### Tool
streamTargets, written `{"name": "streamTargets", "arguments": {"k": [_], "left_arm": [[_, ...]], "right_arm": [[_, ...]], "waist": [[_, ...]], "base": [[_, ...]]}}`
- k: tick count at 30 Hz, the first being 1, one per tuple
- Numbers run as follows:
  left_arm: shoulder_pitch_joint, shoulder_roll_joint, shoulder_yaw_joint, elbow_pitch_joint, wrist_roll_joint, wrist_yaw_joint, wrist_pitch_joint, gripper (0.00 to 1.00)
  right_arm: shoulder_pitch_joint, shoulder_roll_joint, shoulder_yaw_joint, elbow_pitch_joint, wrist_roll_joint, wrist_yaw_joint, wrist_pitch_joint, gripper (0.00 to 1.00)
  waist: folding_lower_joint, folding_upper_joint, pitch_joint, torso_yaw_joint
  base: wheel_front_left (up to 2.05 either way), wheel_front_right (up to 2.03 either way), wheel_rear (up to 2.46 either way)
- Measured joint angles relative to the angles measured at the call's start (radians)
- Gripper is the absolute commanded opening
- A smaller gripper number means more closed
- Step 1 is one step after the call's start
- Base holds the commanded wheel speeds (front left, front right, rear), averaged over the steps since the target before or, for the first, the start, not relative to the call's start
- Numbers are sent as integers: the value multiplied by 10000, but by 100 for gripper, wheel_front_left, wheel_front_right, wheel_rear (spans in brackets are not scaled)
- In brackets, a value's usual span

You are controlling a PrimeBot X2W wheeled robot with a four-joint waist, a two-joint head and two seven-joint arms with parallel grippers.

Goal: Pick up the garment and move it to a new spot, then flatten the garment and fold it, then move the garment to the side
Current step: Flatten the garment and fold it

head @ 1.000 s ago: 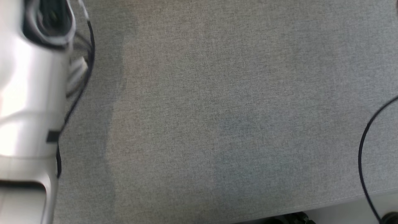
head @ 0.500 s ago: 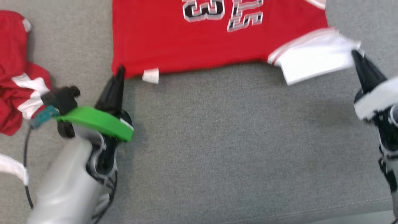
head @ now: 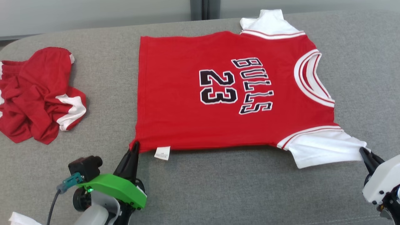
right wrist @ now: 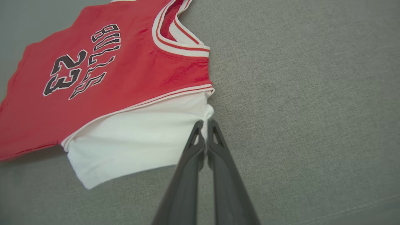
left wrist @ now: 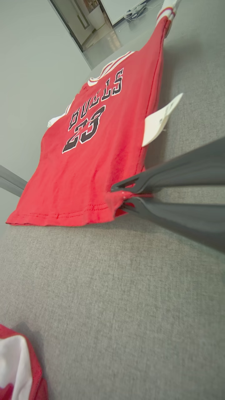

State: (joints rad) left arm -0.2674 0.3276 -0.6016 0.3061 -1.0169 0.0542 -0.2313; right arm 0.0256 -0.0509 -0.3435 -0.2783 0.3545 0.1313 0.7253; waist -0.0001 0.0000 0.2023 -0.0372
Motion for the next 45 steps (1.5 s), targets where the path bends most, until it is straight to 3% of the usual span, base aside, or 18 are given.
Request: {"name": "streamTargets", "arguments": {"k": [9,14,26,34,45], "left_arm": [[1171,577,-230,-951,-21,903,675,0],[1318,834,-470,-1289,169,1229,1110,0],[527,863,-583,-1741,267,1352,1714,0],[-823,520,-690,-1112,282,1532,2533,0],[-1811,98,-677,31,357,1438,2560,0]], "right_arm": [[1171,19,-428,-240,104,0,1795,0],[1420,29,-654,-336,132,2,2146,0],[-602,17,637,-297,-838,2,1154,0],[-2681,-424,1459,1350,-1124,0,591,0],[-4295,-1064,1987,3223,-1220,-2,-1208,0]], "waist": [[0,0,-522,178],[0,0,-476,258],[0,0,-343,299],[0,0,-25,371],[0,0,439,503]], "base": [[0,0,0],[0,0,0],[0,0,0],[0,0,0],[0,0,0]]}}
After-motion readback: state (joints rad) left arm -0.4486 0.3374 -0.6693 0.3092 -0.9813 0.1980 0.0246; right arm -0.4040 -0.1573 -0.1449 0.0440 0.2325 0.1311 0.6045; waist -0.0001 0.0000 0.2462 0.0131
